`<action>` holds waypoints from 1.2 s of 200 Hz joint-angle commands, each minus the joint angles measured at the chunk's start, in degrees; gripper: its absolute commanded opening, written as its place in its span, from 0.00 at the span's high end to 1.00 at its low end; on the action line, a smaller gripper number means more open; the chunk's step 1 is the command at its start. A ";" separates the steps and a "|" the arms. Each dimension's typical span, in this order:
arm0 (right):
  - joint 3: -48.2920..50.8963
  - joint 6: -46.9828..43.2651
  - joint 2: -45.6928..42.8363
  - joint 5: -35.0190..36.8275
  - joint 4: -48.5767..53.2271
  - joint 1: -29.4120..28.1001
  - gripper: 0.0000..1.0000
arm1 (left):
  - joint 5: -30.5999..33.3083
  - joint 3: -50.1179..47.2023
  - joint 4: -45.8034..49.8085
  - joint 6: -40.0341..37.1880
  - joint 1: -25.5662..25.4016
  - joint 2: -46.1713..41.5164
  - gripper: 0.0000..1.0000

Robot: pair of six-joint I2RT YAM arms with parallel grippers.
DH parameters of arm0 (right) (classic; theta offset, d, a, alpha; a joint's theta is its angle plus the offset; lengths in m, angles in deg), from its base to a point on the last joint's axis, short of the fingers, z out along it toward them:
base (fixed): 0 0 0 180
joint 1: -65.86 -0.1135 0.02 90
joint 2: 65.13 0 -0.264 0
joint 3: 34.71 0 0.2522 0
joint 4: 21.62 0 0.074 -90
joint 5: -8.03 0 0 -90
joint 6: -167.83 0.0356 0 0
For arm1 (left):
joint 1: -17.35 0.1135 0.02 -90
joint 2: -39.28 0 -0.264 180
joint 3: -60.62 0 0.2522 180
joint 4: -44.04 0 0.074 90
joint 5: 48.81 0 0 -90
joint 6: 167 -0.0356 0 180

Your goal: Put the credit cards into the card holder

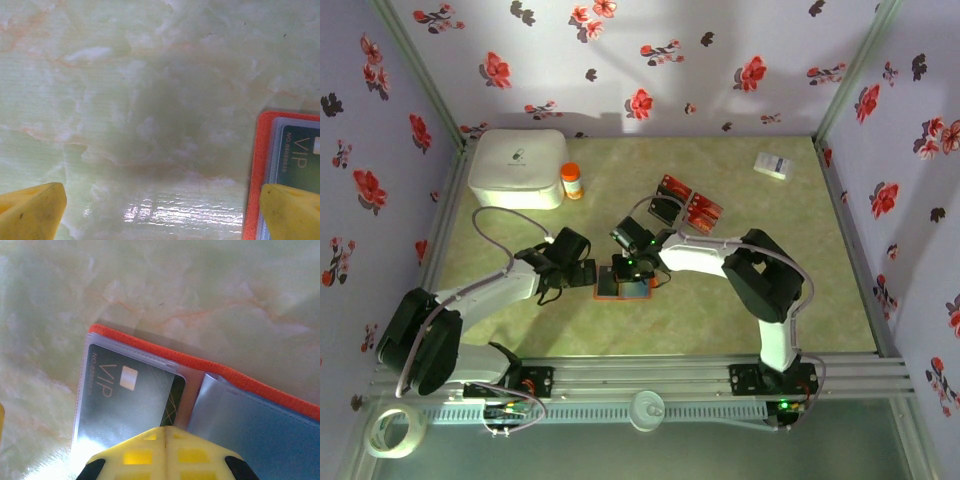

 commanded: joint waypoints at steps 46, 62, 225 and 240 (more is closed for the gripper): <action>-1.20 -0.31 -4.21 0.36 0.67 0.93 0.98 | -0.73 1.87 0.66 -0.54 0.45 -0.79 0.00; -0.71 -1.44 -5.75 1.73 2.06 1.60 0.97 | -2.30 2.23 0.08 -0.28 0.43 -0.83 0.00; 4.24 -6.10 -6.77 0.48 3.18 8.22 0.99 | -4.43 7.76 -3.86 5.15 -9.32 7.57 0.00; 4.56 -6.14 -6.47 0.44 2.98 8.22 0.99 | -4.24 8.14 -4.02 5.08 -9.71 8.55 0.00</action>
